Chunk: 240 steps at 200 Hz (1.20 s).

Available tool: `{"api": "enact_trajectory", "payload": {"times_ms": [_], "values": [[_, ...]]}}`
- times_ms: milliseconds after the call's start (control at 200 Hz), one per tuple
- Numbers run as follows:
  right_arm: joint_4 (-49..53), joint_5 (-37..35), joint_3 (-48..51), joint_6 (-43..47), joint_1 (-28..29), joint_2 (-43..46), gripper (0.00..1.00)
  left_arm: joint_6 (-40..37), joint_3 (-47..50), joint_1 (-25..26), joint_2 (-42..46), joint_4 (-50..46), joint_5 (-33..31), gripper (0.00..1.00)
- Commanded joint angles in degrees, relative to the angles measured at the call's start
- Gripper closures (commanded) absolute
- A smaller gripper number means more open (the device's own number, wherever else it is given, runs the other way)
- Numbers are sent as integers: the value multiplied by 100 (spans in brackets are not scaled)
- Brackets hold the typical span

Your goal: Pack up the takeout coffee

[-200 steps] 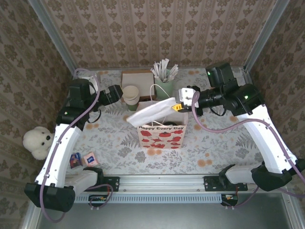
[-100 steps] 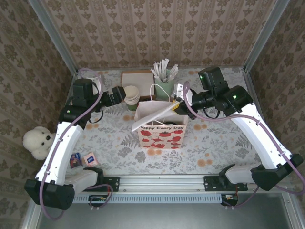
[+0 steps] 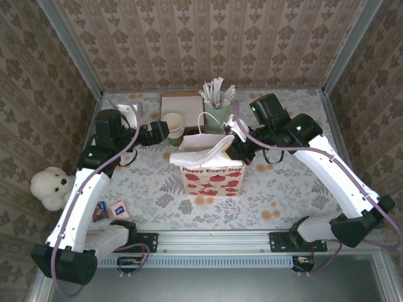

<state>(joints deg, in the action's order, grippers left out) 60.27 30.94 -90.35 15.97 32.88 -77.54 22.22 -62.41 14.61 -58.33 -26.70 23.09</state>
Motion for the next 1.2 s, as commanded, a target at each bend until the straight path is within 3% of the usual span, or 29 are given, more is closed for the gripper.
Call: {"api": "enact_trajectory", "payload": {"times_ms": [0, 210, 275, 350, 400, 495, 695, 890, 1020, 1120, 1195], "values": [[226, -224, 179, -415, 32, -62, 98, -114, 98, 18, -61, 288, 127, 0], [455, -484, 276, -225, 34, -27, 91, -76, 130, 17, -169, 260, 125, 0], [281, -442, 331, -149, 33, 69, 75, -85, 146, 18, -162, 290, 123, 0], [38, -323, 388, -13, 29, 215, 64, -98, 144, 17, -179, 314, 124, 0], [-99, -290, 403, 31, 17, 302, 62, -105, 142, 22, -197, 317, 130, 0], [-232, -210, 395, 150, -3, 367, 67, -99, 150, 22, -223, 328, 165, 0], [-540, -102, 412, 347, -1, 262, 93, -84, 151, 24, -258, 394, 221, 0], [-235, -348, 314, 662, -1, 230, 92, -110, 192, 24, -232, 379, 222, 0], [-500, -360, 409, 431, -1, 400, 81, -69, 195, 24, -299, 328, 130, 0], [-909, -806, 594, -140, -2, 656, 62, 35, 81, 24, -410, -8, -315, 0], [-1172, -1487, 780, -763, -1, 908, 34, 198, -22, 24, -495, -534, -1013, 0]]}}
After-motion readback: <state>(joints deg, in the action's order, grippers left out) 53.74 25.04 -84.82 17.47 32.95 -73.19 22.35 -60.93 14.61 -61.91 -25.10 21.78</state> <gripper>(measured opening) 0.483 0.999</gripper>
